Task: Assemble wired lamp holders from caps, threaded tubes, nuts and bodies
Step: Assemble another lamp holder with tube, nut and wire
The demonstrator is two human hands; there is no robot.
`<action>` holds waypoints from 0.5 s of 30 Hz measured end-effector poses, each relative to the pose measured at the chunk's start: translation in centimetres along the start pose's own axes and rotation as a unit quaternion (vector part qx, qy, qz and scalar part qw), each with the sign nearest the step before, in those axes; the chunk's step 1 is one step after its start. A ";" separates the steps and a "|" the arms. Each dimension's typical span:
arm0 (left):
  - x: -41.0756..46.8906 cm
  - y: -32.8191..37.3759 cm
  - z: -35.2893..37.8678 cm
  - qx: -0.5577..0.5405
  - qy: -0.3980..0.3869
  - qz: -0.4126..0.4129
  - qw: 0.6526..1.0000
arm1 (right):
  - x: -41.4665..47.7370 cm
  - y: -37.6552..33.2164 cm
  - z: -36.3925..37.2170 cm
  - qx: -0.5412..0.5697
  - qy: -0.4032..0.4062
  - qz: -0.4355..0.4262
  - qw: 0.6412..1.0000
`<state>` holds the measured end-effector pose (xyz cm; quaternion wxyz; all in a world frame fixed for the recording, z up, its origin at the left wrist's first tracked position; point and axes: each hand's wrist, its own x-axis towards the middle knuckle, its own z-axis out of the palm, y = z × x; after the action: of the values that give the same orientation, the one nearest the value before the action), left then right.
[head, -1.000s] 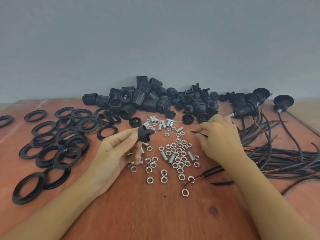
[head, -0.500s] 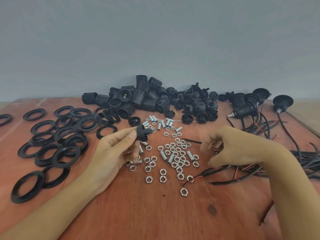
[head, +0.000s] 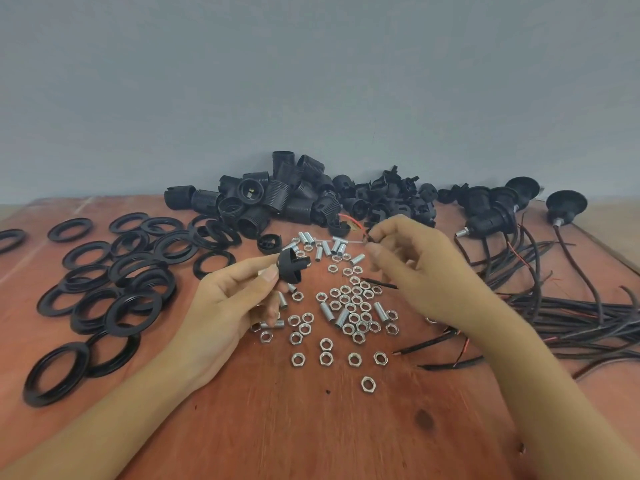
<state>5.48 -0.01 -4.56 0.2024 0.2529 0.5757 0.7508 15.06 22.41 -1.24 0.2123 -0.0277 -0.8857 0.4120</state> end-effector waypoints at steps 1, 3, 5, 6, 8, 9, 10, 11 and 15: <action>0.0 0.0 0.0 -0.004 0.005 0.004 1.000 | 0.0 0.0 0.8 -0.018 0.004 -0.022 1.000; 0.1 0.0 -0.2 -0.019 0.015 0.009 1.000 | -0.2 -0.1 2.0 -0.058 -0.010 -0.055 0.997; 0.1 0.1 -0.4 -0.028 0.017 0.008 0.999 | -0.4 -0.2 2.7 -0.081 -0.019 -0.080 0.993; 0.2 0.1 -0.5 -0.030 0.015 0.006 0.999 | -0.4 -0.2 2.9 -0.084 -0.017 -0.089 0.992; 0.2 0.1 -0.6 -0.036 0.015 0.005 0.999 | -0.5 -0.1 3.0 -0.086 -0.011 -0.101 0.991; 0.2 0.1 -0.6 -0.038 0.016 0.005 0.999 | -0.5 -0.1 3.0 -0.089 -0.007 -0.105 0.990; 0.2 0.1 -0.6 -0.039 0.018 0.005 0.999 | -0.5 0.0 3.0 -0.092 -0.004 -0.109 0.990; 0.2 0.1 -0.6 -0.038 0.020 0.005 0.999 | -0.5 0.0 3.0 -0.093 0.002 -0.111 0.989; 0.2 0.1 -0.6 -0.035 0.022 0.003 0.999 | -0.5 -0.5 3.4 0.000 0.060 -0.092 0.994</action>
<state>4.94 -0.35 -4.57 0.1960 0.2309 0.5529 0.7763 14.19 19.47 -2.97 0.3018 0.0290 -0.8704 0.3880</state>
